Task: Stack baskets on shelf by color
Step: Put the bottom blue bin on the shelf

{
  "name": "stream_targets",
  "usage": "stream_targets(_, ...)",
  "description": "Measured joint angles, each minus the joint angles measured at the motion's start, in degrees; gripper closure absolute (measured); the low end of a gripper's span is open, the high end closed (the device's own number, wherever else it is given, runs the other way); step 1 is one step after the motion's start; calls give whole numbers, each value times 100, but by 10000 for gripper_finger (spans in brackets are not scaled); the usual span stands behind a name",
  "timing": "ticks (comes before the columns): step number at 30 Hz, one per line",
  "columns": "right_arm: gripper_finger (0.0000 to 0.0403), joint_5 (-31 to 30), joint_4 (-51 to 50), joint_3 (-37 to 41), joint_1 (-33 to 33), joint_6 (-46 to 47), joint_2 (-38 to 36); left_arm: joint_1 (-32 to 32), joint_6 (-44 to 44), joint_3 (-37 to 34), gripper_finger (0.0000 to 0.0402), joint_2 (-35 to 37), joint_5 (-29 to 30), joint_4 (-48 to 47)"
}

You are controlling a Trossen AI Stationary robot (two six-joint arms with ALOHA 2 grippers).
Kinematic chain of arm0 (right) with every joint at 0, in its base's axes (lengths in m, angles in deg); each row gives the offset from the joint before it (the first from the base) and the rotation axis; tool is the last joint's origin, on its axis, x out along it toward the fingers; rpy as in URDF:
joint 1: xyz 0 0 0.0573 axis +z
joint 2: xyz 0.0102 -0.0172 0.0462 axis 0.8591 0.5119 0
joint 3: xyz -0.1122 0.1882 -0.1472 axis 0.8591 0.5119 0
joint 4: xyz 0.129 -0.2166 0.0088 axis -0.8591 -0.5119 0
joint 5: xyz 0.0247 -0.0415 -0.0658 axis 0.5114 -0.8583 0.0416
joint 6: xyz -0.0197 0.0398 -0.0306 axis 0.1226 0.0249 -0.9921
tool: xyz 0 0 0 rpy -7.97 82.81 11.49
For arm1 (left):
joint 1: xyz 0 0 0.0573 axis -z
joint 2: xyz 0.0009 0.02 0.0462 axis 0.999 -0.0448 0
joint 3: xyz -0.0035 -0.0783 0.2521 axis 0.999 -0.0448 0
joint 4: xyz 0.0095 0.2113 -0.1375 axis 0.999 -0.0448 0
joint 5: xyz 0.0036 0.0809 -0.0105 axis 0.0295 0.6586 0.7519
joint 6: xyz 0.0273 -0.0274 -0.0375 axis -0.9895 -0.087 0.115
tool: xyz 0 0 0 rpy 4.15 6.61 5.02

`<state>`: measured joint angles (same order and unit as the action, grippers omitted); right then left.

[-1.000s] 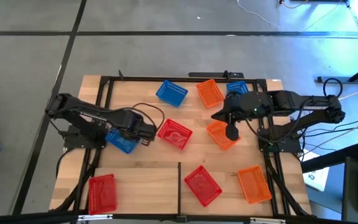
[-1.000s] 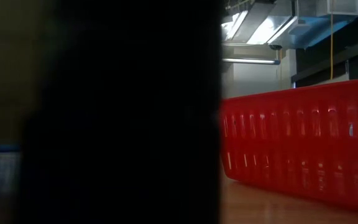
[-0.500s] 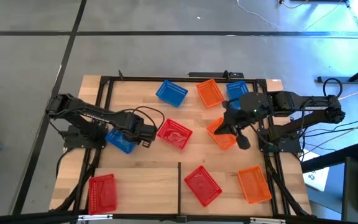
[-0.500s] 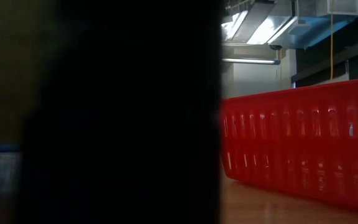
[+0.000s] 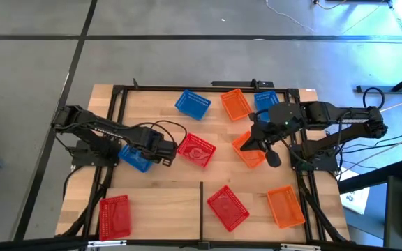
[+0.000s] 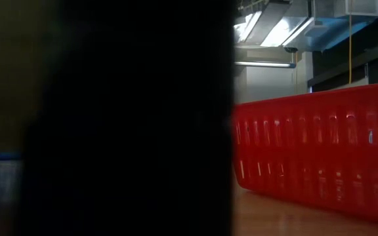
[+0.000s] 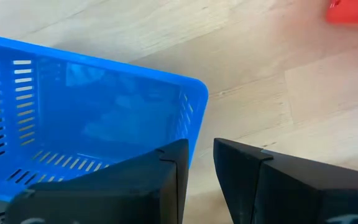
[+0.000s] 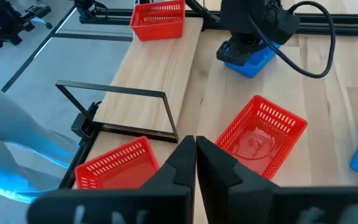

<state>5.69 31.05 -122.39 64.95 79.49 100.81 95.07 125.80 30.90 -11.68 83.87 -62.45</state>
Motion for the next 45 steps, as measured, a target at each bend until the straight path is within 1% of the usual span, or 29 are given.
stream_targets(6,387,4,-2,0,0,0,0,2,-30,-3,334,-166,-53,48)
stream_targets(16,387,7,-4,0,0,0,-2,0,-64,-2,334,-762,-46,59)
stream_targets(20,387,7,-4,2,0,-1,-2,-8,-581,-2,335,-961,-94,61)
stream_targets(23,387,7,-4,0,0,0,-2,-52,-1017,-4,343,-1069,-294,212)
stream_targets(28,387,7,-4,0,0,-2,-2,-83,-1426,0,359,-1091,-542,267)
stream_targets(31,387,7,-4,1,0,-15,-2,-155,-1583,0,385,-1091,-733,220)
stream_targets(33,387,4,-4,2,0,-15,-2,-193,-1669,0,397,-1091,-738,208)
stream_targets(36,387,6,-4,2,0,-44,-2,-207,-1826,0,400,-1091,-758,174)
stream_targets(38,387,5,-3,2,0,-144,-2,-205,-1851,51,401,-1091,-785,21)
stream_targets(41,387,4,-4,1,0,-274,-2,-146,-2059,276,401,-1088,-963,-588)
stream_targets(45,387,4,-4,0,0,-289,-2,16,-2420,734,401,-1088,-1080,-1219)
